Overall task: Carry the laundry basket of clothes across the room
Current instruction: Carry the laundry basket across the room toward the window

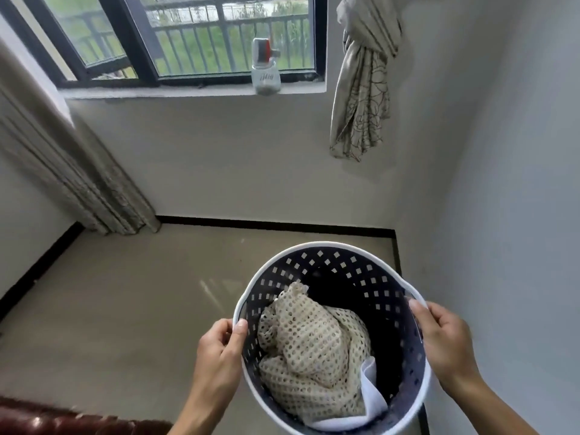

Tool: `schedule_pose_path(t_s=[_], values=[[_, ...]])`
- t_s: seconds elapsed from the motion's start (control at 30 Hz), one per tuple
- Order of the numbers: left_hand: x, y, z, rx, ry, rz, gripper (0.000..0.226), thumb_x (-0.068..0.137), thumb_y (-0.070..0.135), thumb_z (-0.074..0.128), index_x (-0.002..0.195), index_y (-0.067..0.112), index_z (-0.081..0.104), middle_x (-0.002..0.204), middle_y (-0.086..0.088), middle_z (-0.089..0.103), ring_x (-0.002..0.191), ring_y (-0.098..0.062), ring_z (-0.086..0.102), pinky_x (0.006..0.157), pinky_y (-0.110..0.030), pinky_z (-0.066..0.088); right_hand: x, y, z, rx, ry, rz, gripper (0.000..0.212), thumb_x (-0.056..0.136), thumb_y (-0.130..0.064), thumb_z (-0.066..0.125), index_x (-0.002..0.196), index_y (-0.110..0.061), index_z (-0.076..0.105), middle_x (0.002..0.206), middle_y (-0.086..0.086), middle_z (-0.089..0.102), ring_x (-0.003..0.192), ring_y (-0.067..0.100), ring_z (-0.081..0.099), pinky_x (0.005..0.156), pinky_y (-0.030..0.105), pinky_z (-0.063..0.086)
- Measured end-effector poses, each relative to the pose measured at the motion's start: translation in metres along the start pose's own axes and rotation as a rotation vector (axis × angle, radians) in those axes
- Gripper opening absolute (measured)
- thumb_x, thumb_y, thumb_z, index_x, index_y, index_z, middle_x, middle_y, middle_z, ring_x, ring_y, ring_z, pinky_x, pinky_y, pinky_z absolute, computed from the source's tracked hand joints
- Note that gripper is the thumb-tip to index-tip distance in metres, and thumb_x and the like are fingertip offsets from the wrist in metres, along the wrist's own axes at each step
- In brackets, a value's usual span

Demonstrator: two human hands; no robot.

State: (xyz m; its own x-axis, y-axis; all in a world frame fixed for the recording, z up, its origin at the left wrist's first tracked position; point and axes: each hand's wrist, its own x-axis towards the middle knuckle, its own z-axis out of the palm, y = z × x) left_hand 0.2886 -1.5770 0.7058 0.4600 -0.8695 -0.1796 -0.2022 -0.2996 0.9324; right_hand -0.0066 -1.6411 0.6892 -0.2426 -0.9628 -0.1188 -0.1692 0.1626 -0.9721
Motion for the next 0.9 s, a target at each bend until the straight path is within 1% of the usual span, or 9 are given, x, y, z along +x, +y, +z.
schedule_pose_path(t_s=[0.1, 0.27, 0.43, 0.5, 0.57, 0.67, 0.73, 0.83, 0.9], values=[[0.040, 0.007, 0.001, -0.019, 0.093, -0.026, 0.032, 0.094, 0.023, 0.055, 0.070, 0.002, 0.061, 0.060, -0.007, 0.055, 0.058, -0.018, 0.047, 0.056, -0.035, 0.039, 0.058, -0.026, 0.032, -0.022, -0.105, -0.039, 0.041, 0.097, -0.015, 0.056, 0.059, 0.001, 0.057, 0.036, -0.010, 0.047, 0.034, 0.003, 0.038, 0.036, 0.012, 0.031], [0.120, 0.003, -0.007, -0.062, 0.210, -0.092, 0.038, 0.092, 0.027, 0.057, 0.069, -0.004, 0.057, 0.059, -0.006, 0.052, 0.057, -0.018, 0.044, 0.056, -0.034, 0.037, 0.142, -0.048, 0.109, -0.051, -0.206, -0.100, 0.046, 0.096, -0.018, 0.058, 0.051, -0.013, 0.054, 0.035, -0.010, 0.047, 0.033, 0.004, 0.040, 0.035, 0.012, 0.030], [0.225, -0.001, -0.032, -0.064, 0.263, -0.118, 0.041, 0.093, 0.026, 0.055, 0.070, -0.008, 0.051, 0.061, -0.008, 0.048, 0.059, -0.019, 0.041, 0.058, -0.036, 0.036, 0.217, -0.054, 0.203, -0.072, -0.258, -0.077, 0.044, 0.095, -0.021, 0.059, 0.056, -0.001, 0.058, 0.038, -0.006, 0.048, 0.036, 0.004, 0.038, 0.037, 0.016, 0.032], [0.264, 0.010, -0.047, -0.055, 0.295, -0.117, 0.038, 0.093, 0.023, 0.055, 0.064, 0.000, 0.049, 0.060, -0.006, 0.045, 0.059, -0.019, 0.039, 0.057, -0.034, 0.034, 0.241, -0.065, 0.240, -0.070, -0.287, -0.077, 0.043, 0.095, -0.026, 0.060, 0.069, 0.008, 0.065, 0.048, 0.012, 0.056, 0.048, 0.012, 0.046, 0.042, 0.021, 0.036], [0.301, 0.023, -0.063, -0.058, 0.324, -0.090, 0.035, 0.093, 0.021, 0.055, 0.064, 0.003, 0.050, 0.059, -0.007, 0.046, 0.059, -0.019, 0.040, 0.057, -0.033, 0.035, 0.264, -0.083, 0.275, -0.064, -0.309, -0.078, 0.040, 0.095, -0.026, 0.060, 0.079, 0.010, 0.068, 0.061, 0.030, 0.060, 0.057, 0.017, 0.050, 0.047, 0.025, 0.040], [0.348, 0.035, -0.088, -0.061, 0.356, -0.068, 0.034, 0.093, 0.020, 0.055, 0.067, -0.001, 0.054, 0.056, -0.002, 0.053, 0.055, -0.013, 0.045, 0.054, -0.029, 0.038, 0.295, -0.107, 0.325, -0.065, -0.331, -0.079, 0.030, 0.095, -0.026, 0.060, 0.083, -0.002, 0.073, 0.068, 0.027, 0.067, 0.059, 0.019, 0.055, 0.055, 0.030, 0.048], [0.376, 0.039, -0.103, -0.070, 0.374, -0.071, 0.031, 0.093, 0.020, 0.055, 0.068, 0.004, 0.058, 0.051, 0.005, 0.057, 0.049, -0.005, 0.047, 0.050, -0.024, 0.040, 0.316, -0.123, 0.360, -0.058, -0.365, -0.077, 0.026, 0.095, -0.025, 0.060, 0.081, -0.010, 0.076, 0.064, 0.018, 0.069, 0.055, 0.015, 0.056, 0.053, 0.027, 0.048], [0.418, 0.034, -0.123, -0.103, 0.421, -0.113, 0.032, 0.093, 0.019, 0.056, 0.063, 0.010, 0.053, 0.046, 0.011, 0.055, 0.046, -0.003, 0.043, 0.053, -0.028, 0.039, 0.350, -0.139, 0.419, -0.065, -0.456, -0.099, 0.032, 0.095, -0.025, 0.060, 0.076, -0.004, 0.074, 0.062, 0.010, 0.062, 0.052, 0.014, 0.050, 0.046, 0.021, 0.043], [0.448, 0.028, -0.136, -0.113, 0.475, -0.148, 0.034, 0.093, 0.019, 0.056, 0.061, 0.011, 0.049, 0.045, 0.010, 0.050, 0.049, -0.008, 0.040, 0.055, -0.030, 0.036, 0.377, -0.143, 0.464, -0.074, -0.526, -0.095, 0.036, 0.094, -0.028, 0.061, 0.073, -0.002, 0.072, 0.059, 0.009, 0.059, 0.051, 0.014, 0.049, 0.049, 0.022, 0.043]])
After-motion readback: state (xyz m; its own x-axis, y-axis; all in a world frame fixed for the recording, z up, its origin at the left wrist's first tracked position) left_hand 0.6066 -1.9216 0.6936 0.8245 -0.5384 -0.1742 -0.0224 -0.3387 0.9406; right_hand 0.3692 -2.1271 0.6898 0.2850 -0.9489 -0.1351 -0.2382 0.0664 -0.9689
